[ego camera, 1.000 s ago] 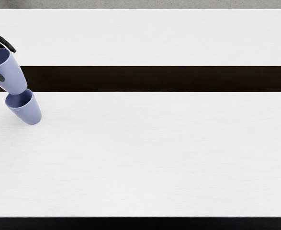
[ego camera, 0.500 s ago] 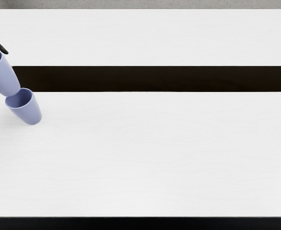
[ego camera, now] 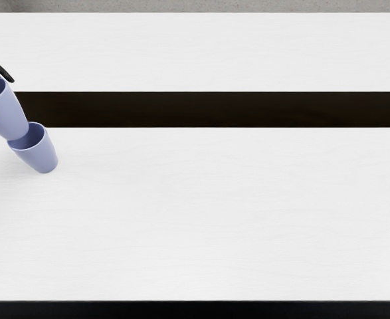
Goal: Pick up cup and place in cup with left hand
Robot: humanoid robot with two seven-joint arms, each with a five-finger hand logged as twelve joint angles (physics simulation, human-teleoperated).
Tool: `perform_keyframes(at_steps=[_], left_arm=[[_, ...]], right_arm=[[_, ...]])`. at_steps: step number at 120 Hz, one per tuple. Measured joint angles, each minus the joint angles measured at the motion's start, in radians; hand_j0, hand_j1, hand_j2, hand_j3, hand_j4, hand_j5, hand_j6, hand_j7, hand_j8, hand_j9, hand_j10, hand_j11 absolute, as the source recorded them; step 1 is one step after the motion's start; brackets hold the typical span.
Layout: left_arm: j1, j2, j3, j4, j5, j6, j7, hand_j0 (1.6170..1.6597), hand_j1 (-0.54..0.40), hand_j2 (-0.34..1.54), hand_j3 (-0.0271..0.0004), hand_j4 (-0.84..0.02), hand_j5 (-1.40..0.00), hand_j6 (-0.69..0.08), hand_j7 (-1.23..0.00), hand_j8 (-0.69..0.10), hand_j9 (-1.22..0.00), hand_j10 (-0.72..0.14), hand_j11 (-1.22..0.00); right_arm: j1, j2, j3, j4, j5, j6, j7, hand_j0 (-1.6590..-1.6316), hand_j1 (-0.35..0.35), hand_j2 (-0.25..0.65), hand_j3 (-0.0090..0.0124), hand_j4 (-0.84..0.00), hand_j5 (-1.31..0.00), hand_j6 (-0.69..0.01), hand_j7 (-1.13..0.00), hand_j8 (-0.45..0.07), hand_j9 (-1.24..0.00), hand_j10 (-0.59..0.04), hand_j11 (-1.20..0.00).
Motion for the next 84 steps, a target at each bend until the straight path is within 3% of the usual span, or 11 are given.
perform_keyframes(at_steps=[84], left_arm=[[0.041, -0.022, -0.028, 0.001, 0.003, 0.005, -0.002, 1.6566, -0.139, 0.11, 0.0, -0.429, -0.59, -0.313, -0.58, -0.28, -0.58, -0.411, -0.58]], right_arm=[[0.0, 0.0, 0.0, 0.0, 0.0, 0.0, 0.0, -1.6581, -0.331, -0.003, 0.0, -0.015, -0.02, -0.015, -0.02, -0.015, -0.02, -0.015, -0.02]])
